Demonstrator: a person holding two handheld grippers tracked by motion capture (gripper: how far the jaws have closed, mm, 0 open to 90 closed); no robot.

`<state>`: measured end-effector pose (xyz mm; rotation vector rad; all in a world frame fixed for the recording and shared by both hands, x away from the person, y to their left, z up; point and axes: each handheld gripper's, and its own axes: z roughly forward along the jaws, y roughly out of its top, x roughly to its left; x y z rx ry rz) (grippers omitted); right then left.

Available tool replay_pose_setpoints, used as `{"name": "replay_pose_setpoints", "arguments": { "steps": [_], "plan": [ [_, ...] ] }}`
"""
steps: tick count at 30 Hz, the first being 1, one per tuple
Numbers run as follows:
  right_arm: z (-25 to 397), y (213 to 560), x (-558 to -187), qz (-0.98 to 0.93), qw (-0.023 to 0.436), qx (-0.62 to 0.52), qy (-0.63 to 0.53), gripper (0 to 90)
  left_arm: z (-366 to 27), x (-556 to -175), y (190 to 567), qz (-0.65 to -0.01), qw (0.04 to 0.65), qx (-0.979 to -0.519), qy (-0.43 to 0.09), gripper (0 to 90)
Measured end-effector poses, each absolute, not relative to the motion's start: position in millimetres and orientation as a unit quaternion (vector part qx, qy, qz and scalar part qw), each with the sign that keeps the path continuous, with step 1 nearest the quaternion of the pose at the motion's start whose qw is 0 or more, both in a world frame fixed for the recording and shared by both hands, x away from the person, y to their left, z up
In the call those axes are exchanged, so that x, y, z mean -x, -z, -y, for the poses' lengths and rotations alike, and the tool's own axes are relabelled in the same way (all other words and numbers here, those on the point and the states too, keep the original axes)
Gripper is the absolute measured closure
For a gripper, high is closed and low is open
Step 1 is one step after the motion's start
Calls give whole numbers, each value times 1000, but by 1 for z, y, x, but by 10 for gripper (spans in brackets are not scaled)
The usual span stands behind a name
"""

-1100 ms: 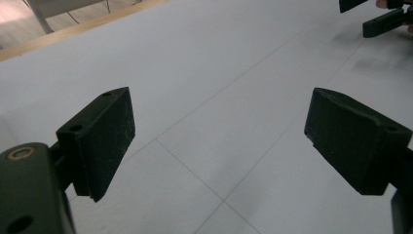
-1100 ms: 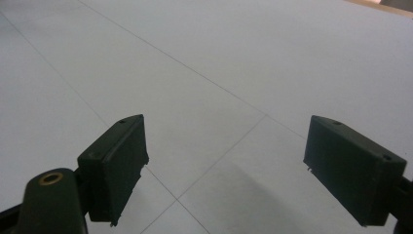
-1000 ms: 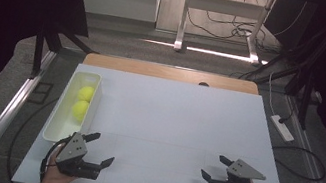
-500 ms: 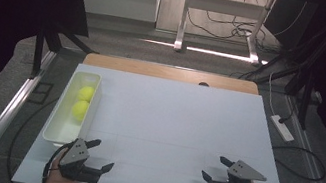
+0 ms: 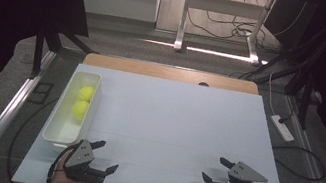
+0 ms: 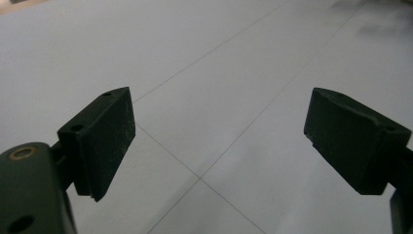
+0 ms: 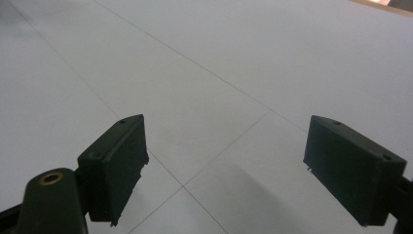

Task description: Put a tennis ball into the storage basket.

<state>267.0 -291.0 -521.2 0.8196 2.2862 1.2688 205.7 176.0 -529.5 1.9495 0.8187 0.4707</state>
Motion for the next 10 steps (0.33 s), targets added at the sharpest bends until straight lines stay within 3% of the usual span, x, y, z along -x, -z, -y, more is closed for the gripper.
{"name": "replay_pose_setpoints", "arguments": {
  "steps": [10],
  "plan": [
    [292, 522, -267, -818, 196, -288, -457, 157, -176, -206, 529, -334, 467, -795, -196, 125]
  ]
}}
